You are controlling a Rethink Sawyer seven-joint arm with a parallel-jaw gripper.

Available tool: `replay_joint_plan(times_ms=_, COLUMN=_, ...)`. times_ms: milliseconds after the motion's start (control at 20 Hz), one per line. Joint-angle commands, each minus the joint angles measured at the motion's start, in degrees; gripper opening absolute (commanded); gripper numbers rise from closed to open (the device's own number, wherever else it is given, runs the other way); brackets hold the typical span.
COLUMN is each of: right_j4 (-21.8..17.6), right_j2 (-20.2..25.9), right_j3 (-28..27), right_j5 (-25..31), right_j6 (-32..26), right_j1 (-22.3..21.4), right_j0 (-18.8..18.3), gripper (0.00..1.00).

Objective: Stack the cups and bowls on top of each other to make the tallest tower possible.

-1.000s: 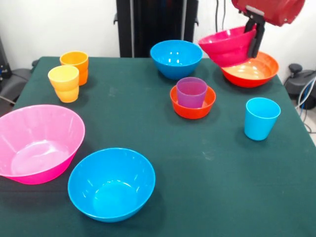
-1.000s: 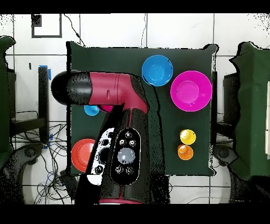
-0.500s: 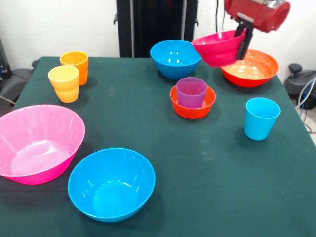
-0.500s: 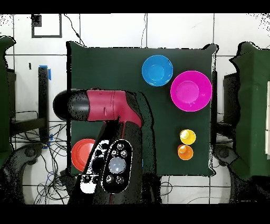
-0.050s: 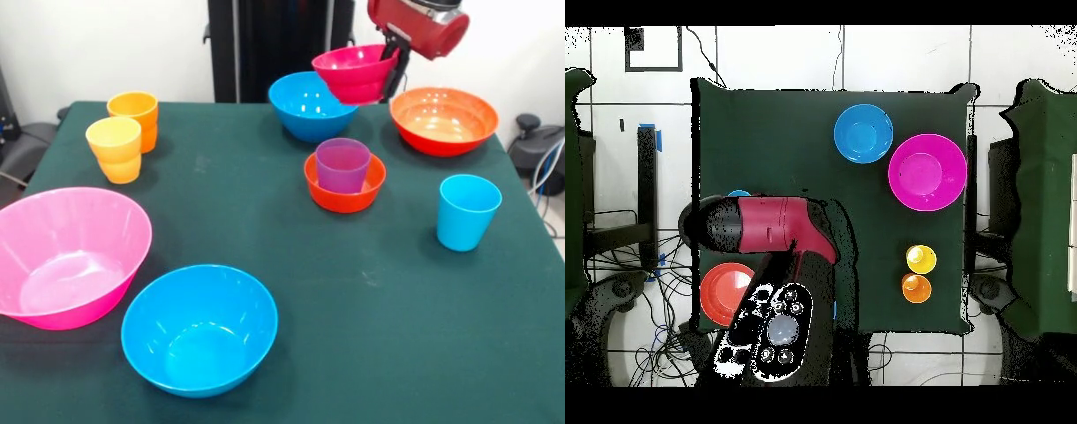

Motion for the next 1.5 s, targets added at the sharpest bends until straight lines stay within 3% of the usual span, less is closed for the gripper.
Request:
replay_joint_plan(times_ms=50, right_j4=-1.23, right_j2=-0.31, right_j3=1.01, right_j5=4.96, right_j6=9.22, right_j1=6.37, right_j0=3.18, gripper=0.0)
replay_joint_plan(times_ms=200, right_j4=-0.55, right_j2=-1.42, right_j3=-1.66, right_j5=5.35, right_j6=9.94, right_j1=9.12, right_j0=3.33, gripper=0.0)
replay_joint_plan(times_ms=450, right_j4=2.18, right_j2=-3.26, right_j3=-6.26, right_j5=-0.67, right_j6=14.71, right_j1=14.24, right_j0=5.02, gripper=0.0)
replay_joint_plan(times_ms=900, right_j4=5.63, right_j2=-8.42, right_j3=-14.69, right_j5=-2.75, right_j6=20.85, right_j1=24.89, right_j0=8.81, gripper=0.0)
replay_joint_plan(times_ms=1500, right_j4=8.73, right_j2=-10.04, right_j3=-14.03, right_j5=0.8, right_j6=19.19, right_j1=22.45, right_j0=8.96, gripper=0.0)
